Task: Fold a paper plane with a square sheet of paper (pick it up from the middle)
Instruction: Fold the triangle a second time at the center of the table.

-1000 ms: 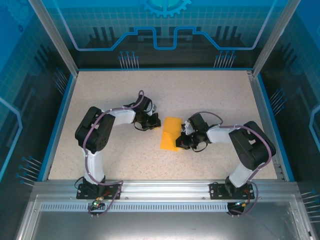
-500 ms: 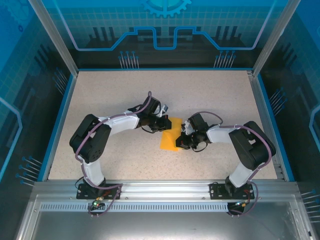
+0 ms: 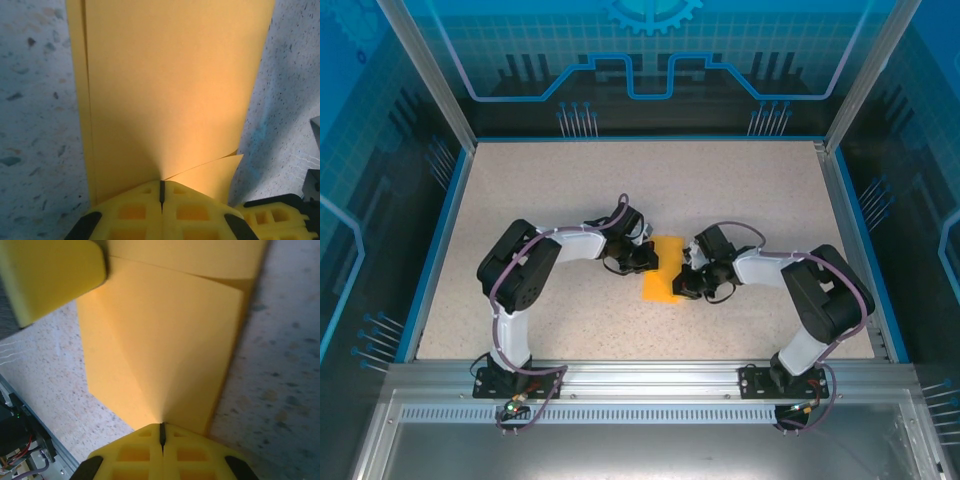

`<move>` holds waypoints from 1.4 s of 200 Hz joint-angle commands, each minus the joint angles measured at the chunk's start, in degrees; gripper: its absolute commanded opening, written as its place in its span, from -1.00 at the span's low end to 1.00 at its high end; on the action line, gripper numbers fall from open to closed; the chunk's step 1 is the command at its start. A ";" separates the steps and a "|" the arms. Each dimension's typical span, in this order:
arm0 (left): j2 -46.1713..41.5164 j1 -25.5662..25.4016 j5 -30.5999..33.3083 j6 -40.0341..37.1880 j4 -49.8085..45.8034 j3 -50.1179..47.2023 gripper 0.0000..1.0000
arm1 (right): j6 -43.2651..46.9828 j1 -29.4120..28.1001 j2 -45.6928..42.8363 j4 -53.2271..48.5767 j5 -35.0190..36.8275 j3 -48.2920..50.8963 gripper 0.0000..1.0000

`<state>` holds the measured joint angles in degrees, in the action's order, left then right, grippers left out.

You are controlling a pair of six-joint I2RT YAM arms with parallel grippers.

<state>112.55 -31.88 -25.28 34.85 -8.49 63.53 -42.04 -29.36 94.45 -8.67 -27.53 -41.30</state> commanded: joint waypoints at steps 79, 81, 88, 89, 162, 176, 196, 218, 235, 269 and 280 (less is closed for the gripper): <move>1.95 0.11 2.79 -1.72 -3.20 -0.95 -0.99 | -1.19 -2.68 6.68 -0.93 -0.75 -9.96 -0.96; 1.96 0.07 2.85 -1.72 -3.20 -0.95 -0.99 | -1.15 -2.70 6.74 -1.01 -0.81 -10.22 -0.96; 2.04 0.08 2.83 -1.70 -3.17 -0.95 -0.99 | -0.90 -2.80 7.40 -1.71 -0.70 -10.78 -0.96; 2.00 0.12 2.80 -1.75 -3.18 -0.95 -0.99 | -0.83 -2.84 7.45 -1.80 -0.69 -10.80 -0.96; 2.14 0.07 3.06 -1.82 -3.55 -1.12 -1.00 | 0.47 -2.60 8.28 -4.39 1.56 -9.41 -0.97; 2.14 0.07 2.95 -1.82 -3.55 -1.07 -1.00 | 0.00 -2.51 6.10 -2.85 0.29 -7.79 -0.96; 2.14 0.06 2.95 -1.84 -3.68 -0.95 -1.00 | -0.63 -2.19 3.52 -1.35 -1.27 -6.01 -0.95; 2.07 0.06 2.94 -1.83 -3.81 -0.78 -1.00 | -0.51 -1.50 2.72 -1.10 -1.29 -3.81 -0.94; 1.97 0.06 2.95 -1.81 -3.81 -0.73 -1.00 | -0.26 -1.05 4.39 -1.24 -1.06 -2.49 -0.95; 1.84 0.06 2.97 -1.80 -4.03 -0.55 -1.00 | -0.35 -0.45 6.58 -1.13 0.19 -0.51 -0.99; 1.88 0.09 2.95 -1.75 -4.10 -0.52 -1.00 | -0.48 -0.43 5.20 -0.46 -0.28 0.04 -0.99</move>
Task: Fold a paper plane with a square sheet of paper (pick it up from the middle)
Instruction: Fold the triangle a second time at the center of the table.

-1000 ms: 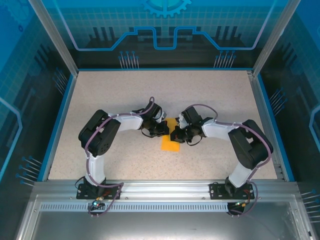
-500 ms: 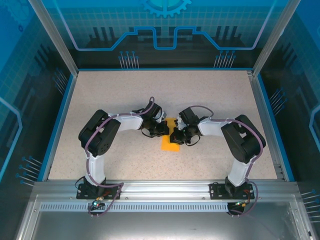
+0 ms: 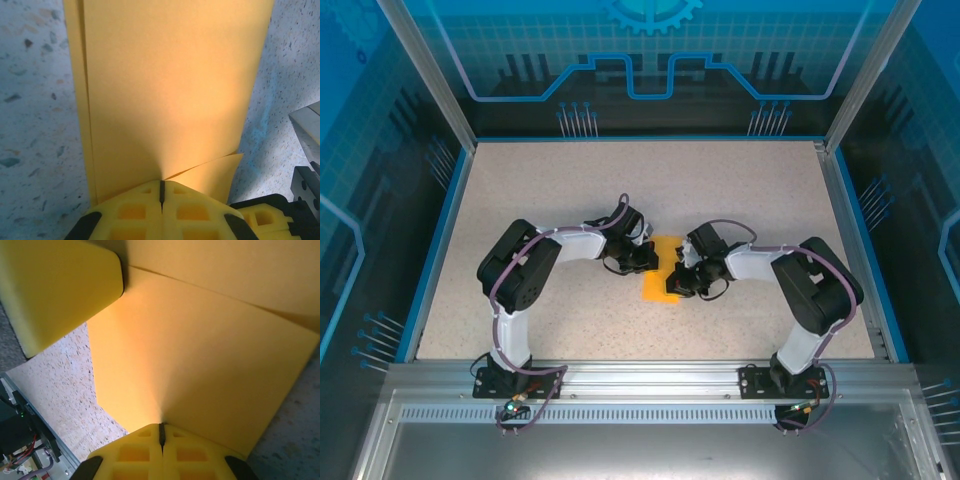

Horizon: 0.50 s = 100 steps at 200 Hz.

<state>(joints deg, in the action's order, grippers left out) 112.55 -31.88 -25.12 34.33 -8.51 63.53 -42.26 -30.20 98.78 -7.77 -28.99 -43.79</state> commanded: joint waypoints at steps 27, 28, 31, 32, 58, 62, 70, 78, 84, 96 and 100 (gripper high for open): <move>1.79 0.07 2.73 -1.22 -4.22 -0.42 -1.00 | -0.53 0.68 -4.09 -1.20 0.37 3.47 -0.93; 1.75 0.07 2.72 -1.25 -4.18 -0.47 -1.00 | -0.49 0.67 -4.19 -1.15 0.36 3.46 -0.93; 1.78 0.07 2.70 -1.27 -4.21 -0.46 -1.00 | -0.54 0.71 -4.51 -1.11 0.30 3.65 -0.92; 1.74 0.07 2.66 -1.27 -4.18 -0.44 -1.00 | -0.54 0.73 -4.67 -1.11 0.23 3.72 -0.92; 1.70 0.06 2.62 -1.19 -4.24 -0.25 -1.00 | -0.34 0.85 -4.35 -0.72 -0.01 5.35 -0.92; 1.73 0.11 2.62 -1.19 -4.17 -0.26 -1.00 | -0.34 0.86 -3.92 -0.47 -0.13 5.64 -0.92; 1.66 0.07 2.59 -1.19 -4.15 -0.25 -1.00 | -0.25 0.93 -2.99 -0.16 -0.02 6.16 -0.94; 1.61 0.06 2.60 -1.14 -4.23 -0.16 -1.00 | -0.32 1.11 -2.21 -0.06 0.32 6.72 -0.94; 1.61 0.06 2.54 -1.16 -4.23 -0.17 -1.00 | -0.38 1.23 -1.71 0.07 0.32 7.10 -0.96; 1.53 0.06 2.62 -1.19 -4.32 -0.18 -1.00 | -0.61 1.58 -1.94 0.91 -0.36 7.78 -0.99; 1.45 0.07 2.67 -1.16 -4.32 -0.17 -1.00 | -0.78 1.55 -2.38 1.15 -0.49 7.98 -0.98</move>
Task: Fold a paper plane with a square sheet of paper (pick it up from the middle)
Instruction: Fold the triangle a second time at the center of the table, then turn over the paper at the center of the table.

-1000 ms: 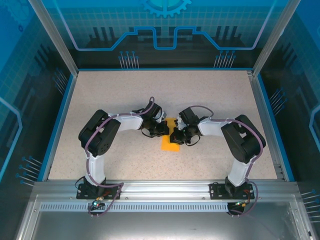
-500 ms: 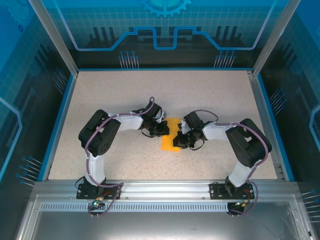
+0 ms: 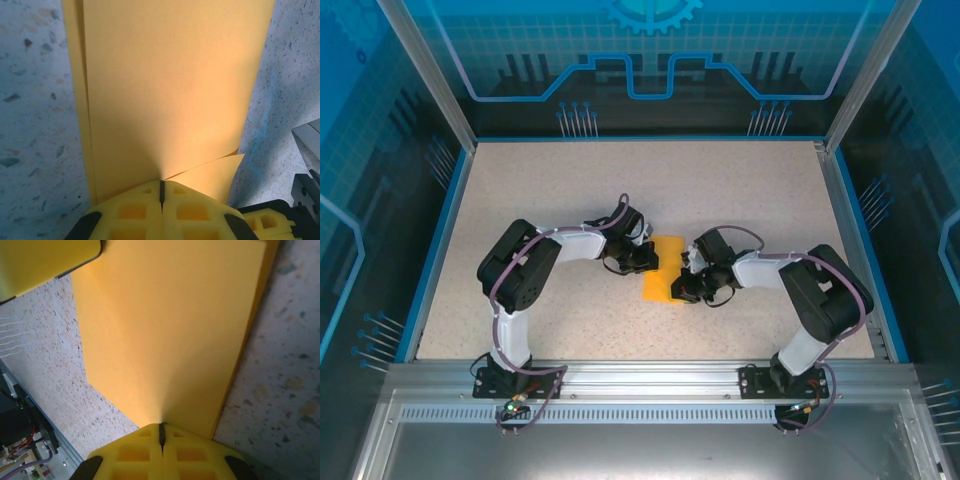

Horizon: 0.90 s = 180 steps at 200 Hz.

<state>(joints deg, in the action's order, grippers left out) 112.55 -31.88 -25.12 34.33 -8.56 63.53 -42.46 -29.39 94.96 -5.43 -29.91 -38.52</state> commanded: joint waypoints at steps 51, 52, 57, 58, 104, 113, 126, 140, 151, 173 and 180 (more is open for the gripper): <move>1.00 0.12 2.37 -0.93 -4.10 -0.60 -1.00 | -0.30 1.76 -3.31 -1.29 -0.11 5.22 -0.89; 1.00 0.14 2.37 -0.93 -4.10 -0.60 -1.00 | -0.23 1.78 -3.21 -1.36 -0.08 5.22 -0.90; 1.00 0.06 2.33 -0.93 -4.02 -0.55 -1.00 | -0.01 1.70 -2.24 -1.74 0.21 5.11 -0.92; 1.00 0.06 2.30 -0.93 -3.97 -0.53 -1.00 | 0.00 1.70 -2.06 -1.80 0.30 5.12 -0.93; 0.54 0.06 1.93 -0.82 -4.36 -0.16 -1.00 | 0.27 2.40 -4.35 -3.90 1.78 4.16 -0.92; 0.26 0.14 1.79 -0.68 -4.29 -0.08 -0.99 | 0.42 2.81 -6.64 -5.14 2.94 3.41 -0.87; -0.20 0.13 1.06 -0.06 -3.62 0.00 -0.99 | 0.95 3.83 -8.76 -7.09 5.25 1.90 -0.82; -0.76 0.11 0.66 0.59 -3.34 0.49 -0.98 | 1.02 5.28 -8.89 -7.40 6.69 0.77 -0.74; -1.31 0.07 0.53 0.99 -3.18 0.84 -0.95 | 0.51 6.53 -7.78 -5.88 5.38 0.24 -0.71; -2.48 0.11 0.38 1.07 -3.55 1.64 -0.92 | -0.09 7.28 -5.67 -4.26 4.79 -1.49 -0.60; -2.76 0.06 0.31 1.01 -3.57 1.77 -0.91 | -0.17 7.26 -5.09 -4.20 4.59 -2.17 -0.56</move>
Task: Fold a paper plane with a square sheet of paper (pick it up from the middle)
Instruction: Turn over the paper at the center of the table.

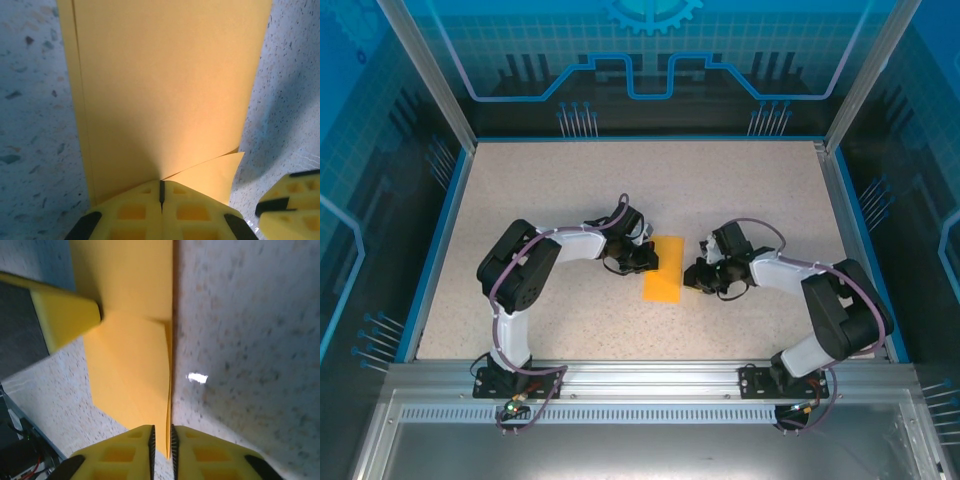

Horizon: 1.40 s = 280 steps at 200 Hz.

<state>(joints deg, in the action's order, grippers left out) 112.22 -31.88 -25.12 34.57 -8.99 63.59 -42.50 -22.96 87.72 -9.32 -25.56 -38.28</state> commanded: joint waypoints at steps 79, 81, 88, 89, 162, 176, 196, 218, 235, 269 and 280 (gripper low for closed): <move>-2.12 0.09 -0.37 0.68 -3.18 2.40 -0.88 | -1.36 0.64 8.62 3.08 -2.56 -5.59 -0.42; -2.10 0.07 -0.32 0.63 -3.21 2.41 -0.88 | -1.29 0.64 8.70 3.08 -2.56 -5.71 -0.42; -2.05 0.08 -0.27 0.59 -3.30 2.39 -0.89 | -1.31 0.59 9.07 3.13 -2.69 -5.75 -0.41; -2.03 0.07 -0.23 0.55 -3.31 2.40 -0.89 | -1.33 0.57 9.15 3.11 -2.71 -5.75 -0.41; -0.34 0.06 0.27 -0.11 -4.20 2.12 -0.91 | -2.11 0.13 11.12 5.87 -5.00 -5.93 -0.46; -0.34 0.04 0.53 -0.20 -4.32 2.02 -0.91 | -2.34 0.04 10.89 6.40 -5.37 -5.76 -0.48; -0.33 0.06 0.68 -0.27 -4.51 2.22 -0.91 | -2.41 0.11 10.55 6.45 -5.45 -5.75 -0.48; -0.43 0.13 0.78 -0.46 -4.80 2.46 -0.91 | -2.35 0.09 10.42 6.66 -5.44 -5.74 -0.47; -0.69 0.06 0.96 -0.35 -4.96 2.50 -0.91 | -2.33 0.11 10.14 7.07 -5.54 -5.34 -0.47; -2.06 0.06 1.07 0.27 -4.45 2.22 -0.90 | -2.06 0.20 9.99 8.96 -7.09 -4.18 -0.51; -2.71 0.06 0.76 0.69 -4.21 2.19 -0.90 | -1.90 0.24 9.95 8.97 -7.13 -4.00 -0.56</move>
<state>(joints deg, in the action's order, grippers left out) 111.81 -31.88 -24.67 34.54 -12.16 64.77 -44.21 -22.61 97.54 -1.89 -30.52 -42.85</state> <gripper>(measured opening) 0.059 0.244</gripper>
